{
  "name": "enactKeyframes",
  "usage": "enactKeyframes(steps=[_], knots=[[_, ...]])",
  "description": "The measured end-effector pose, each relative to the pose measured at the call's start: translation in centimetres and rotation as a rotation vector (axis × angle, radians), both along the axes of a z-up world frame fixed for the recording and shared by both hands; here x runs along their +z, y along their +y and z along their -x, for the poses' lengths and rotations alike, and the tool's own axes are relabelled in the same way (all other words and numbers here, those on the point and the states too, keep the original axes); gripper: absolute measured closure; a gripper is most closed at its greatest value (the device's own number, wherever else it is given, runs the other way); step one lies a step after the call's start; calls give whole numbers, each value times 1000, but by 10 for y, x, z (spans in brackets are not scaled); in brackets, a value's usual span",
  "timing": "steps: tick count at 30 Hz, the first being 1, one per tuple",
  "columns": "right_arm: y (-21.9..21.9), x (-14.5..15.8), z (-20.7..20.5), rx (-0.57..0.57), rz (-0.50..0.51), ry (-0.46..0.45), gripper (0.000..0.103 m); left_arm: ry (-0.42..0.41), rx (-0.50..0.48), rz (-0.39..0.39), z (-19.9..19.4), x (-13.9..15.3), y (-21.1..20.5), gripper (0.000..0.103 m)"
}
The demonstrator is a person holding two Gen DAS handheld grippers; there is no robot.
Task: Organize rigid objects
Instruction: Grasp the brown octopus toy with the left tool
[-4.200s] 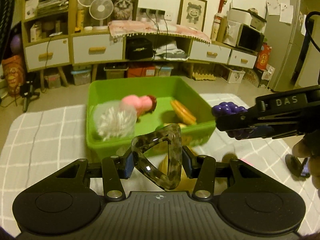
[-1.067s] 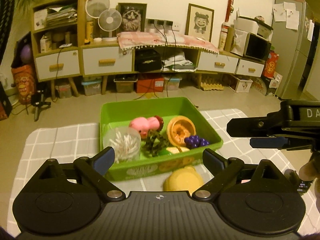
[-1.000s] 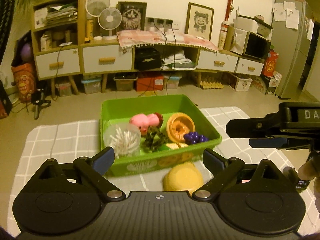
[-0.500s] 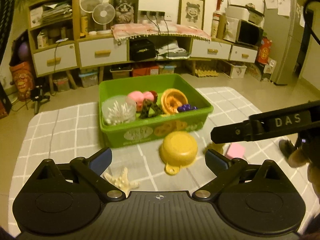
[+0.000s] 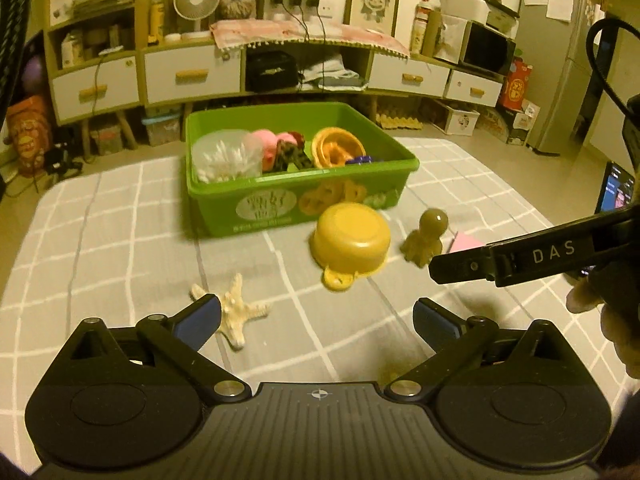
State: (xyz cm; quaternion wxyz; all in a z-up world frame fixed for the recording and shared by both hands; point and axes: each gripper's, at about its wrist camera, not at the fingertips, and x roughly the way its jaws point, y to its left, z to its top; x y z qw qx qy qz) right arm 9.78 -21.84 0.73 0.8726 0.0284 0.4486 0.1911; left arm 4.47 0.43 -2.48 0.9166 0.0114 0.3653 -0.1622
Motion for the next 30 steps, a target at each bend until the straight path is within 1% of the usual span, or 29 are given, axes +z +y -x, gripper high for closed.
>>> enactKeyframes(steps=[5, 13, 17, 20, 25, 26, 28, 30], knots=[[-5, -15, 1, -8, 8, 35, 43, -2, -49, 5, 12, -8, 0, 2], [-8, -33, 14, 24, 81, 21, 43, -12, -179, 2, 37, -22, -9, 2], [-19, -43, 16, 10, 111, 33, 43, -16, -239, -33, 49, -31, -18, 2], [-25, -46, 18, 4, 116, 35, 43, -9, -263, -55, 53, -38, -24, 2], [-26, -50, 18, 3, 148, 5, 31, 9, -284, -73, 54, -47, -34, 2], [-25, -51, 18, 7, 157, -1, 29, 5, -290, -91, 56, -50, -37, 3], [-21, -54, 17, 16, 177, -13, 21, -3, -297, -119, 58, -53, -41, 5], [-19, -57, 18, 21, 191, -27, 18, -2, -299, -132, 60, -57, -43, 8]])
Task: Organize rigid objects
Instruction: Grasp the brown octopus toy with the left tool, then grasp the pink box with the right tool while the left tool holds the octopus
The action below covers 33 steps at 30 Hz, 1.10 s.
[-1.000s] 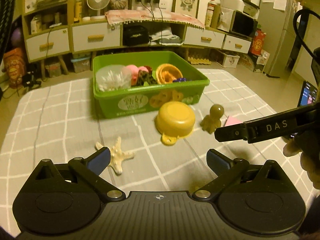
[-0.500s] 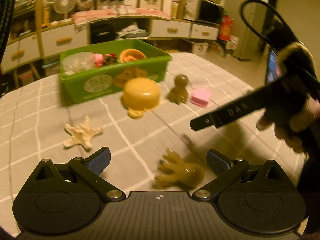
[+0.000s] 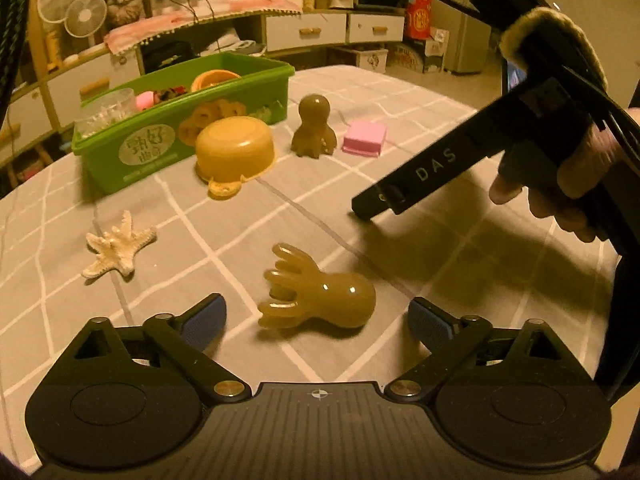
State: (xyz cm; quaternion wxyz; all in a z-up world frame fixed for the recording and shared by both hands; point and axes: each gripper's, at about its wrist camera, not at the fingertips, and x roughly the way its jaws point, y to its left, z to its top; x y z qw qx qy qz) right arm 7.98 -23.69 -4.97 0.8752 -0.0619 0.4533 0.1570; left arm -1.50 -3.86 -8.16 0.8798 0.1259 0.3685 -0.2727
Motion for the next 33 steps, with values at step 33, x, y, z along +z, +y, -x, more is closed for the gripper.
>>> enactKeyframes(steps=[33], knots=[[-33, -5, -50, -74, 26, -76, 19, -3, 162, 29, -20, 5, 15, 38]])
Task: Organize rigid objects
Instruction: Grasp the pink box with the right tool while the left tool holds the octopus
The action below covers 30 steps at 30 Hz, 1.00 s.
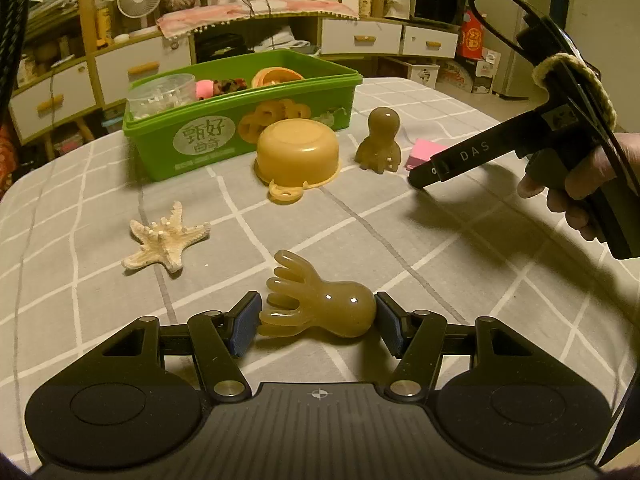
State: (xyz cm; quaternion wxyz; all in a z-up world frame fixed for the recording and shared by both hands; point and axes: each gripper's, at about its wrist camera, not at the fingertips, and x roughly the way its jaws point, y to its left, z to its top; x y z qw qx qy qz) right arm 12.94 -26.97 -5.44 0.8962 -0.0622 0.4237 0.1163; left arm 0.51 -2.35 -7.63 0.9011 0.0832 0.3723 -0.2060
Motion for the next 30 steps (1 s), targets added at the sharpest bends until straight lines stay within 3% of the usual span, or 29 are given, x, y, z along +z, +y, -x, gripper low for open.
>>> enactKeyframes(steps=[8, 14, 30], knots=[[4, 2, -3, 45, -6, -29, 35, 3, 18, 6, -2, 0, 3, 38], [13, 6, 1, 94, -4, -44, 62, 12, 41, 21, -4, 1, 6, 38], [30, 12, 10, 108, 1, 36, 62, 23, 84, 38, -11, 3, 11, 38]])
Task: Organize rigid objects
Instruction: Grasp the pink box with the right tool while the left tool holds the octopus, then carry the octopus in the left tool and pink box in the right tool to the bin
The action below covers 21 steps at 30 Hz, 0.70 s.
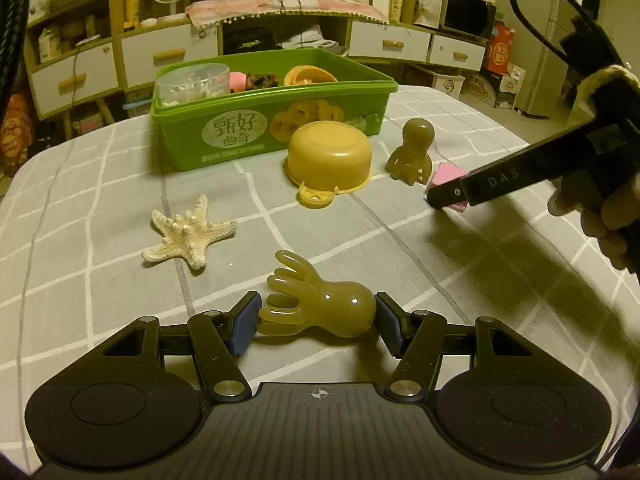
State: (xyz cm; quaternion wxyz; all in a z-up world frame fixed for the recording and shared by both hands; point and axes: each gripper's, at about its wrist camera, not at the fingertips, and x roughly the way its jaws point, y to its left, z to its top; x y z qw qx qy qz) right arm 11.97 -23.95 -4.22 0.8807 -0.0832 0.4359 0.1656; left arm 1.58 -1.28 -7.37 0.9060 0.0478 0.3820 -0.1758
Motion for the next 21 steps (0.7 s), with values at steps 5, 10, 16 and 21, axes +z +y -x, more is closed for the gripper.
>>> enactKeyframes(steps=[5, 10, 16, 21], knots=[[9, 3, 5, 23, -13, 42, 62, 12, 10, 8, -4, 1, 1, 38], [11, 7, 5, 18, -96, 100, 62, 25, 28, 21, -9, 3, 3, 38], [10, 12, 5, -1, -221, 176, 62, 36, 50, 42, -11, 7, 7, 38], [13, 21, 5, -3, -289, 192, 62, 14, 58, 80, -12, 18, 9, 38]])
